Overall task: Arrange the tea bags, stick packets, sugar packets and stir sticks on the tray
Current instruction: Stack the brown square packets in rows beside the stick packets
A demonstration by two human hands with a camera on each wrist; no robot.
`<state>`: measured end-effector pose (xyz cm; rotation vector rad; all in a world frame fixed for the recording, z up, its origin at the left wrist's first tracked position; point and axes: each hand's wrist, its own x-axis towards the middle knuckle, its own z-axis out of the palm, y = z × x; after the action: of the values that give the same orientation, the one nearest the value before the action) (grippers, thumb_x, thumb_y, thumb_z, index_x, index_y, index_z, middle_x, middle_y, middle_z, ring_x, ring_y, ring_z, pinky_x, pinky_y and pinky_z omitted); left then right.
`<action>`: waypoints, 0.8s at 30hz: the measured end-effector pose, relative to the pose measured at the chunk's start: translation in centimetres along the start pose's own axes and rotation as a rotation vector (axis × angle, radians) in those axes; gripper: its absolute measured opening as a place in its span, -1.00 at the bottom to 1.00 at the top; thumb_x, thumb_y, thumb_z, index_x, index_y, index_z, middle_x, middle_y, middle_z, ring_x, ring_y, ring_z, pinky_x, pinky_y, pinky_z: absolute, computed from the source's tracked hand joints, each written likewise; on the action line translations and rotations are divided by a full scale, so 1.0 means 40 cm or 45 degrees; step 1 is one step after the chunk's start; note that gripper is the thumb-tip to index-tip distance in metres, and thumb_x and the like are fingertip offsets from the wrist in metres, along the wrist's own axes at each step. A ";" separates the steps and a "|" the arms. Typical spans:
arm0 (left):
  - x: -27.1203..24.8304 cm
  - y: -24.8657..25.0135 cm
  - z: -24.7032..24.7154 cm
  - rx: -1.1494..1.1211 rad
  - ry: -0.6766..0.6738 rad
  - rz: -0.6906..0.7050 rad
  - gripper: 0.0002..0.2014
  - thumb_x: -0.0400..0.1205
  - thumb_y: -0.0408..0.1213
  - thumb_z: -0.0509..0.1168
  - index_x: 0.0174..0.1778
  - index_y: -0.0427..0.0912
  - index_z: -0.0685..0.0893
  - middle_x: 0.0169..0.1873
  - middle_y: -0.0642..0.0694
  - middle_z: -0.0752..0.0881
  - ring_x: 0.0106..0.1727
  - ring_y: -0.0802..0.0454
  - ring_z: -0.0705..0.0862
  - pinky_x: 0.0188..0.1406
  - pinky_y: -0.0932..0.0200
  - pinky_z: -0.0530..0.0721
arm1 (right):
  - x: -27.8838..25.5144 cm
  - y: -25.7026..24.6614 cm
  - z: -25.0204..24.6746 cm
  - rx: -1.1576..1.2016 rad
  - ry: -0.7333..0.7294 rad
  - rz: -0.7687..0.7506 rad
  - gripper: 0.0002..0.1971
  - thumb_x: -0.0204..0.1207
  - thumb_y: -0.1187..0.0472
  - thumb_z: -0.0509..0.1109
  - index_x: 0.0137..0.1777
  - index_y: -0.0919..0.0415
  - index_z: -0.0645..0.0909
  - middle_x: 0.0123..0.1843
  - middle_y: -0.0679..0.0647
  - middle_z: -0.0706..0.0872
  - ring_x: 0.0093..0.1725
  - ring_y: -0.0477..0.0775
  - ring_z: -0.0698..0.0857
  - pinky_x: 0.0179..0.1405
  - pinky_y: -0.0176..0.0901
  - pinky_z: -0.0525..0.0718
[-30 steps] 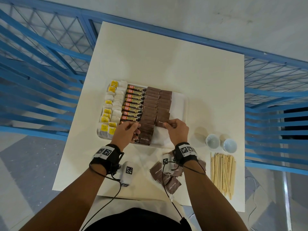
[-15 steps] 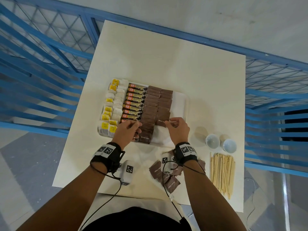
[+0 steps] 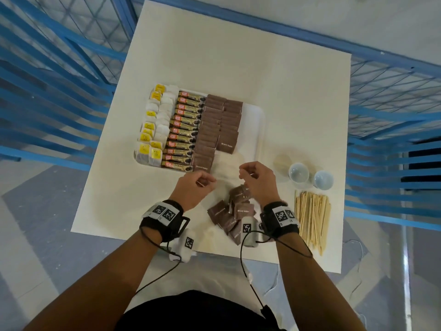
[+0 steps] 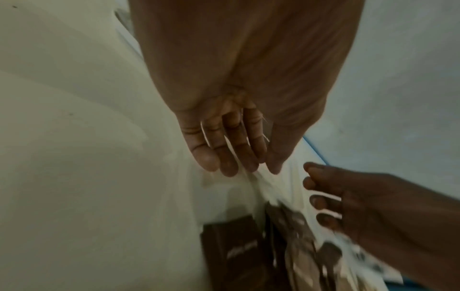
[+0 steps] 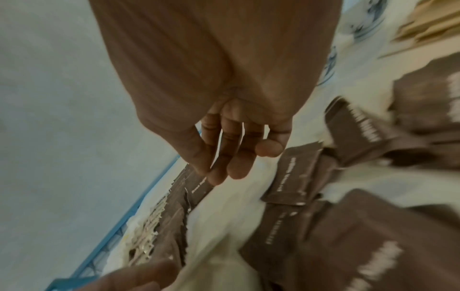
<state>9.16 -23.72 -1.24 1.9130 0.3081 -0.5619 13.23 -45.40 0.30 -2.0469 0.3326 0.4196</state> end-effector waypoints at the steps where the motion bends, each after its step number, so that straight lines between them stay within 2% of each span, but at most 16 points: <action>1: -0.010 -0.007 0.015 0.076 -0.044 0.039 -0.79 0.56 -0.14 0.57 0.07 -0.03 0.78 -0.12 0.09 0.81 -0.16 0.23 0.74 -0.18 0.44 0.60 | -0.018 0.011 -0.005 -0.046 -0.009 -0.005 -0.92 0.57 0.21 0.48 0.00 0.03 0.76 -0.19 -0.09 0.83 -0.16 -0.06 0.80 -0.06 -0.15 0.79; 3: -0.028 -0.018 0.045 0.216 -0.141 0.086 -0.65 0.50 -0.07 0.61 0.16 -0.02 0.75 0.00 0.10 0.75 -0.03 0.21 0.70 -0.03 0.34 0.62 | -0.058 0.032 -0.014 -0.162 -0.020 -0.021 -0.91 0.56 0.23 0.49 0.01 0.05 0.77 -0.13 -0.14 0.82 -0.12 -0.14 0.78 0.00 -0.25 0.74; 6: -0.048 -0.037 0.095 0.540 -0.216 0.158 -0.45 0.45 -0.02 0.63 0.32 -0.01 0.64 0.18 -0.02 0.62 0.18 -0.03 0.58 0.18 -0.01 0.65 | -0.125 0.072 -0.017 -0.311 0.044 -0.008 -0.90 0.55 0.23 0.51 0.04 0.09 0.75 -0.08 -0.14 0.80 -0.08 -0.17 0.74 0.04 -0.24 0.73; 8: -0.063 -0.048 0.119 0.756 -0.208 0.254 -0.40 0.45 -0.02 0.61 0.38 -0.05 0.59 0.24 -0.09 0.57 0.26 -0.12 0.50 0.23 -0.08 0.61 | -0.165 0.097 -0.009 -0.390 0.128 0.051 -0.82 0.51 0.19 0.56 0.09 0.11 0.71 -0.02 -0.12 0.76 -0.06 -0.12 0.70 0.03 -0.18 0.71; 10: -0.076 -0.056 0.134 0.894 -0.201 0.349 -0.41 0.46 -0.05 0.59 0.37 -0.08 0.57 0.25 -0.12 0.56 0.27 -0.16 0.50 0.26 -0.08 0.60 | -0.200 0.121 0.007 -0.415 0.156 0.141 -0.68 0.47 0.14 0.61 0.17 0.11 0.65 0.08 -0.05 0.69 0.02 -0.06 0.66 0.04 -0.20 0.62; 12: -0.078 -0.055 0.133 0.911 -0.151 0.376 -0.44 0.46 -0.08 0.58 0.35 -0.10 0.59 0.24 -0.14 0.56 0.27 -0.19 0.52 0.26 -0.08 0.59 | -0.209 0.124 0.027 -0.435 0.127 0.174 -0.56 0.43 0.11 0.64 0.26 0.12 0.60 0.23 0.01 0.62 0.16 -0.01 0.60 0.19 -0.18 0.57; 14: -0.087 -0.055 0.134 0.911 -0.148 0.391 -0.48 0.48 -0.11 0.58 0.32 -0.13 0.61 0.24 -0.16 0.55 0.27 -0.19 0.50 0.28 -0.09 0.58 | -0.222 0.132 0.054 -0.448 0.175 0.203 -0.52 0.42 0.14 0.64 0.30 0.16 0.58 0.31 0.03 0.55 0.24 -0.04 0.46 0.34 -0.22 0.43; 16: -0.095 -0.059 0.133 0.881 -0.166 0.397 -0.53 0.50 -0.19 0.55 0.30 -0.17 0.61 0.25 -0.17 0.56 0.28 -0.19 0.49 0.29 -0.10 0.59 | -0.224 0.137 0.080 -0.424 0.233 0.226 -0.51 0.40 0.18 0.66 0.28 0.16 0.57 0.34 0.06 0.55 0.30 0.02 0.48 0.47 -0.09 0.47; 18: -0.106 -0.054 0.132 0.798 -0.205 0.390 -0.56 0.51 -0.28 0.53 0.29 -0.21 0.60 0.24 -0.20 0.59 0.28 -0.19 0.49 0.25 -0.05 0.59 | -0.220 0.137 0.095 -0.367 0.268 0.278 -0.48 0.36 0.19 0.68 0.28 0.16 0.56 0.34 0.11 0.58 0.34 0.14 0.55 0.46 0.09 0.57; 19: -0.110 -0.050 0.131 0.758 -0.214 0.376 -0.56 0.51 -0.31 0.53 0.28 -0.22 0.59 0.22 -0.20 0.61 0.28 -0.18 0.49 0.20 0.00 0.57 | -0.217 0.140 0.098 -0.361 0.282 0.293 -0.47 0.34 0.19 0.68 0.28 0.17 0.57 0.33 0.12 0.60 0.34 0.15 0.56 0.46 0.10 0.57; 22: -0.113 -0.039 0.132 0.643 -0.184 0.276 -0.52 0.49 -0.34 0.57 0.30 -0.20 0.58 0.07 -0.12 0.58 0.21 -0.14 0.50 0.17 0.03 0.53 | -0.212 0.142 0.091 -0.368 0.273 0.307 -0.53 0.35 0.16 0.67 0.25 0.18 0.66 0.21 0.09 0.70 0.26 0.13 0.61 0.29 -0.12 0.56; 24: -0.110 -0.037 0.130 0.615 -0.179 0.218 -0.49 0.49 -0.34 0.59 0.34 -0.20 0.61 0.02 -0.07 0.51 0.18 -0.13 0.53 0.24 -0.02 0.56 | -0.213 0.139 0.083 -0.388 0.264 0.290 -0.70 0.37 0.14 0.65 0.06 0.15 0.69 0.04 0.02 0.72 0.15 0.11 0.65 0.15 -0.16 0.59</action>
<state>3.46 -27.69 -1.81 2.3185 -0.0944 -0.6961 2.78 -44.63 -1.92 -2.3671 0.6661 0.4165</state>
